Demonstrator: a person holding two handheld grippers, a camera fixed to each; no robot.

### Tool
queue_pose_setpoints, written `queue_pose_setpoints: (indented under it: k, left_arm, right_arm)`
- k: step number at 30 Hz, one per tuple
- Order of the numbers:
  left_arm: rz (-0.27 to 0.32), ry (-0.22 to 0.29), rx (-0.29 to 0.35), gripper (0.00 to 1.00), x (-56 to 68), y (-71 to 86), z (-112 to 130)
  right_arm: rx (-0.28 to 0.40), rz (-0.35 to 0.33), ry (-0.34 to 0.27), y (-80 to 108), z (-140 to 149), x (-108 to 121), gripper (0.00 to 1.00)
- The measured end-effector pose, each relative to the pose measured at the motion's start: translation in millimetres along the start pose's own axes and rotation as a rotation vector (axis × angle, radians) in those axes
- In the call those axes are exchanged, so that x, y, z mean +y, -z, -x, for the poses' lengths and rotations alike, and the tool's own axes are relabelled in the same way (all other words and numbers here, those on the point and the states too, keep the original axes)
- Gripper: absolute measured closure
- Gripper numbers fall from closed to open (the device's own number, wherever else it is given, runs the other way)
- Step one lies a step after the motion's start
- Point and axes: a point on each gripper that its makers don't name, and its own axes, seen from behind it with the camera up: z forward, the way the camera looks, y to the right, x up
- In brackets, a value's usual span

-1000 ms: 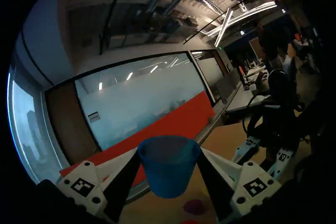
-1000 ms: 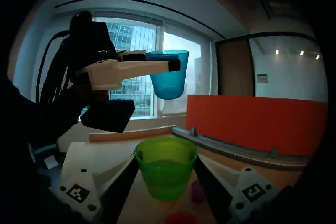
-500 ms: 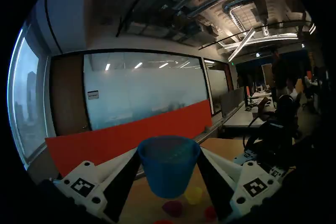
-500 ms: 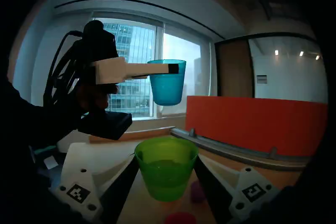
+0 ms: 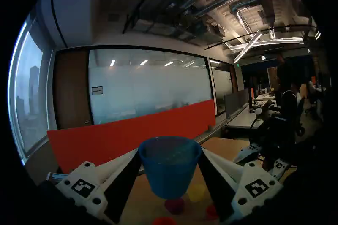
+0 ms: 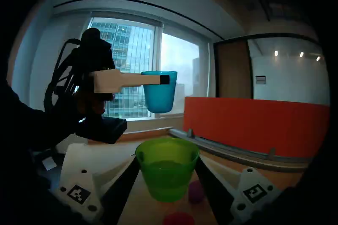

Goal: Pour water

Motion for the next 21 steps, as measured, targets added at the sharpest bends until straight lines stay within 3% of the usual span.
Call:
queue_pose_setpoints:
  k: [9,21]
  left_arm:
    - [-0.015,0.025,-0.017,0.13,-6.5,11.6,19.2]
    - [0.001,0.068,-0.042,0.13,-1.7,28.0,45.6]
  right_arm:
    - [-0.008,0.039,-0.008,19.7,-7.3,14.7,0.11]
    - [-0.018,0.093,-0.002,45.5,-17.3,35.0,0.11]
